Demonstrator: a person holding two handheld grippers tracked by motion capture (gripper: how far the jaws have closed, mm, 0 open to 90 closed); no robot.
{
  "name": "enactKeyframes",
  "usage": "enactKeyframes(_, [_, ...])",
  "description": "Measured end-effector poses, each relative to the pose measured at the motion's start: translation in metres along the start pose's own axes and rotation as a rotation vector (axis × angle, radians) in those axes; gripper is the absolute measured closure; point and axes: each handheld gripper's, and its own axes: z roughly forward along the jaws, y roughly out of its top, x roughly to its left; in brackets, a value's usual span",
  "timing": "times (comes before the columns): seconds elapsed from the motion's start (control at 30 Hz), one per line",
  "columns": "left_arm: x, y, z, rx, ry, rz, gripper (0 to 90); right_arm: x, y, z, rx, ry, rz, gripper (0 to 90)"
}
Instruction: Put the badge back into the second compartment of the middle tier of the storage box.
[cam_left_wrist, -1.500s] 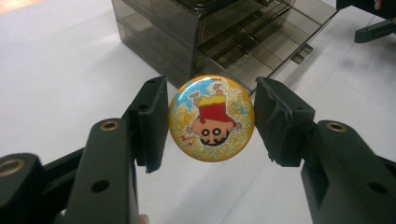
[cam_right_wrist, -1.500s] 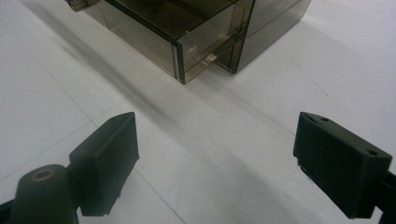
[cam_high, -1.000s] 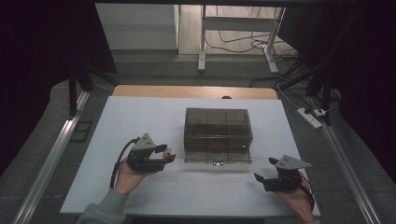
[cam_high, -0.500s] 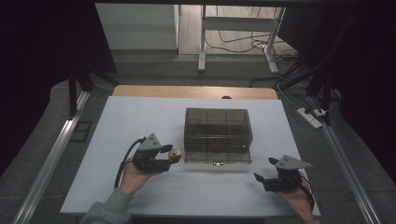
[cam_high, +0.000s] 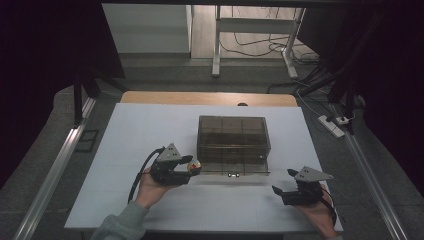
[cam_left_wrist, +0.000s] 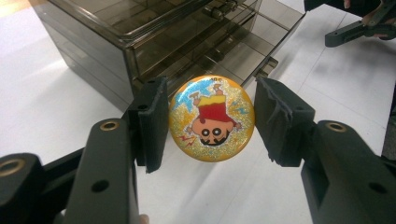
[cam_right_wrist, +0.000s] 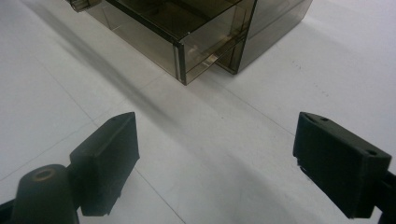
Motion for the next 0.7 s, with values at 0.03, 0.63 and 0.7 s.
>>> enactKeyframes(0.03, [-0.0004,0.0005,0.0008,0.000,-0.001,0.003,46.7,-0.0001,0.0000,-0.0001,0.000,0.000,0.000,13.8])
enactKeyframes(0.63, [-0.0089,0.0088,0.0094,-0.010,-0.017,0.020,46.6,-0.0001,-0.0001,-0.0002,-0.001,-0.001,0.002,13.9])
enactKeyframes(0.7, [-0.0103,0.0099,0.0102,-0.011,-0.018,0.025,46.7,0.0000,0.0000,-0.0003,-0.002,-0.002,0.001,13.9])
